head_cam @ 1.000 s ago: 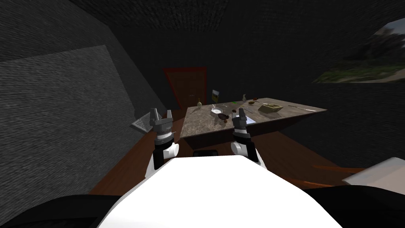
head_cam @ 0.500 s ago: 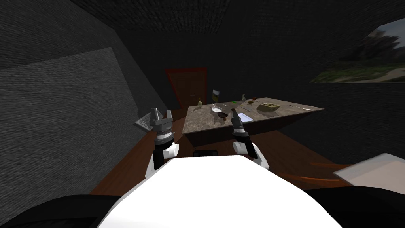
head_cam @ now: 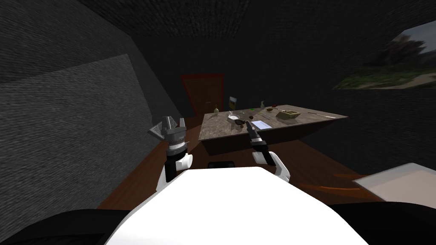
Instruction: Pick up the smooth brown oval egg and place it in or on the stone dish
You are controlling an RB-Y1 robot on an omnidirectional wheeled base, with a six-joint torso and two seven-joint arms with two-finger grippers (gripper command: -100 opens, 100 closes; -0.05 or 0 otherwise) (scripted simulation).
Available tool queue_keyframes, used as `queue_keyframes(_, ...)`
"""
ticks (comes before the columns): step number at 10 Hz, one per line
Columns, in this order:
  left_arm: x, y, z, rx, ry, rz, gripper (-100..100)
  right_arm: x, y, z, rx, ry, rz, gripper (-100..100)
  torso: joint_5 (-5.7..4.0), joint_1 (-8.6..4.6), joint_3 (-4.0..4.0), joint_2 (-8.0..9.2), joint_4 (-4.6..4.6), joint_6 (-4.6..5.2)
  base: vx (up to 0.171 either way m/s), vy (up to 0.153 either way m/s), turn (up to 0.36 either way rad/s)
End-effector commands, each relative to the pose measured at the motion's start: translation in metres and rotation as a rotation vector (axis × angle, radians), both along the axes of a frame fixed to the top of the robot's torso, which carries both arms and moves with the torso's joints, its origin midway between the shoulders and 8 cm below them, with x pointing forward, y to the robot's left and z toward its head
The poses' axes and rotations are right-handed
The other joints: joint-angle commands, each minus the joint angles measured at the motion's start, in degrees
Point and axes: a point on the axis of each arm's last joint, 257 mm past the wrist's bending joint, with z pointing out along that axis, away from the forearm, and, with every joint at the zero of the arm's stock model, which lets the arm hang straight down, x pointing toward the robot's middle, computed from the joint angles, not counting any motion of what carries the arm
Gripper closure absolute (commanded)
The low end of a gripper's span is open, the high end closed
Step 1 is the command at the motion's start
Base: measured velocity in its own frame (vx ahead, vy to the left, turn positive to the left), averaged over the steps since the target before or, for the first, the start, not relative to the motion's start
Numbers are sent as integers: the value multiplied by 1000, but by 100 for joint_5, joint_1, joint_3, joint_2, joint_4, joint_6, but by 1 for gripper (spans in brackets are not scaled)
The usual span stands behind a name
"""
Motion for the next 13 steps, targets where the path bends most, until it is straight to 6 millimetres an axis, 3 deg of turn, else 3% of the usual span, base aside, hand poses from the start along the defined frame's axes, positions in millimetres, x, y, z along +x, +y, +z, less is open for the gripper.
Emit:
queue_keyframes(1, 0, 0, 0, 0, 0, 0, 0, 9, -6, -19, -69, 45, -28, -100, 0, 0, 0, 0, 0, 0, -52, 21, 25)
queue_keyframes(5, 0, 0, 0, 0, 0, 0, 0, 28, -38, -83, -297, 212, -120, -100, 0, -1, 2, 4, 0, 0, -78, 29, 56)
queue_keyframes(6, 0, 0, 0, 0, 0, 0, 0, 28, -39, -88, -305, 221, -123, -100, 0, -1, 2, 4, 1, 0, -50, 17, 28)
queue_keyframes(10, 0, 0, 0, 0, 0, 0, 0, 34, -90, -158, -526, 418, -214, -100, 0, 0, -4, -7, -2, 0, -47, 27, 81)
queue_keyframes(13, 0, 0, 0, 0, 0, 0, 0, 32, -105, -174, -588, 467, -237, -100, 0, -2, -8, -15, -3, 0, -23, 20, 38)
